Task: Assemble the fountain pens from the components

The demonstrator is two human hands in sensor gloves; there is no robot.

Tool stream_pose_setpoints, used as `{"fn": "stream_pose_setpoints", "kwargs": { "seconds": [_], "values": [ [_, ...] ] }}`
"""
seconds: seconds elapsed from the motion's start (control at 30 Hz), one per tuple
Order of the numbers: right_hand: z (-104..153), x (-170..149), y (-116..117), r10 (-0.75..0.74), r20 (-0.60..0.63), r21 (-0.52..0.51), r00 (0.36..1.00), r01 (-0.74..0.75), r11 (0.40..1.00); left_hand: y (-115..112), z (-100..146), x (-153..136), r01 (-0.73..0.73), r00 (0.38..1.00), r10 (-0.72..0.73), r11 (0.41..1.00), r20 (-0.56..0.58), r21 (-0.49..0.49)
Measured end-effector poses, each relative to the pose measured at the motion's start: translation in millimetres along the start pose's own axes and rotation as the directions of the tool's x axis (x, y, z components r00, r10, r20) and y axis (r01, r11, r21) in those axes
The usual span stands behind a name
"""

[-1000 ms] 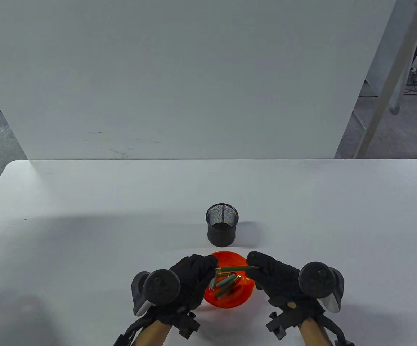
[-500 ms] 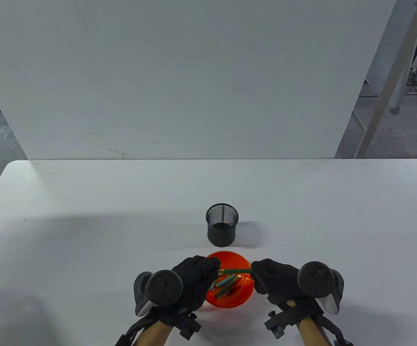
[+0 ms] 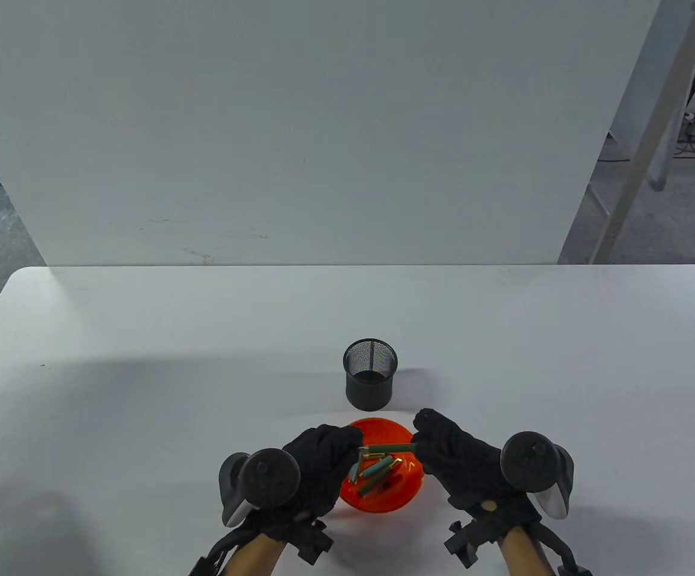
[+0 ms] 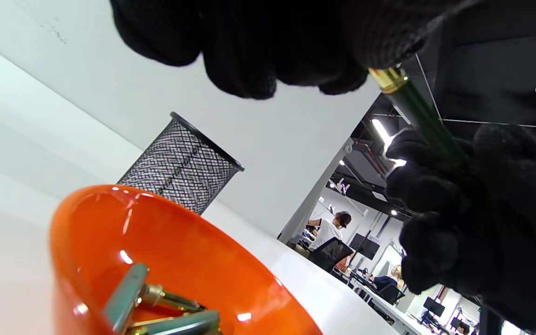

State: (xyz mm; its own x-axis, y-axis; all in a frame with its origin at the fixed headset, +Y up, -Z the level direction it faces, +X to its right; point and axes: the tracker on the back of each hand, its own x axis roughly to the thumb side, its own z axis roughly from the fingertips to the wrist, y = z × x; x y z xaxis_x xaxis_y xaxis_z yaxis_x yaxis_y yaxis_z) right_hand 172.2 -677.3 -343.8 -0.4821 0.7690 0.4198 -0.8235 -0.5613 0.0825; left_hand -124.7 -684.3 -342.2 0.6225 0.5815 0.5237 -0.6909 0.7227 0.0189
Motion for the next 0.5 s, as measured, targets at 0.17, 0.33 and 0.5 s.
{"fn": "stream_pose_setpoints", "kwargs": {
  "seconds": [0.17, 0.33, 0.5],
  "values": [
    [0.0, -0.7, 0.8, -0.016, -0.021, -0.037, 1.0, 0.015, 0.999, -1.6, -0.1, 2.2, 0.009, 1.0, -0.009, 1.0, 0.011, -0.008],
    [0.9, -1.9, 0.6, 0.009, -0.049, -0.073, 0.999, -0.013, 0.997, -1.4, 0.8, 7.1, 0.025, 0.999, -0.025, 1.0, 0.04, 0.001],
    [2.0, -4.5, -0.3, 0.014, -0.07, -0.083, 0.997, -0.02, 0.996, -2.4, 0.4, 8.7, 0.035, 0.998, -0.035, 0.999, 0.049, -0.002]
  ]
}}
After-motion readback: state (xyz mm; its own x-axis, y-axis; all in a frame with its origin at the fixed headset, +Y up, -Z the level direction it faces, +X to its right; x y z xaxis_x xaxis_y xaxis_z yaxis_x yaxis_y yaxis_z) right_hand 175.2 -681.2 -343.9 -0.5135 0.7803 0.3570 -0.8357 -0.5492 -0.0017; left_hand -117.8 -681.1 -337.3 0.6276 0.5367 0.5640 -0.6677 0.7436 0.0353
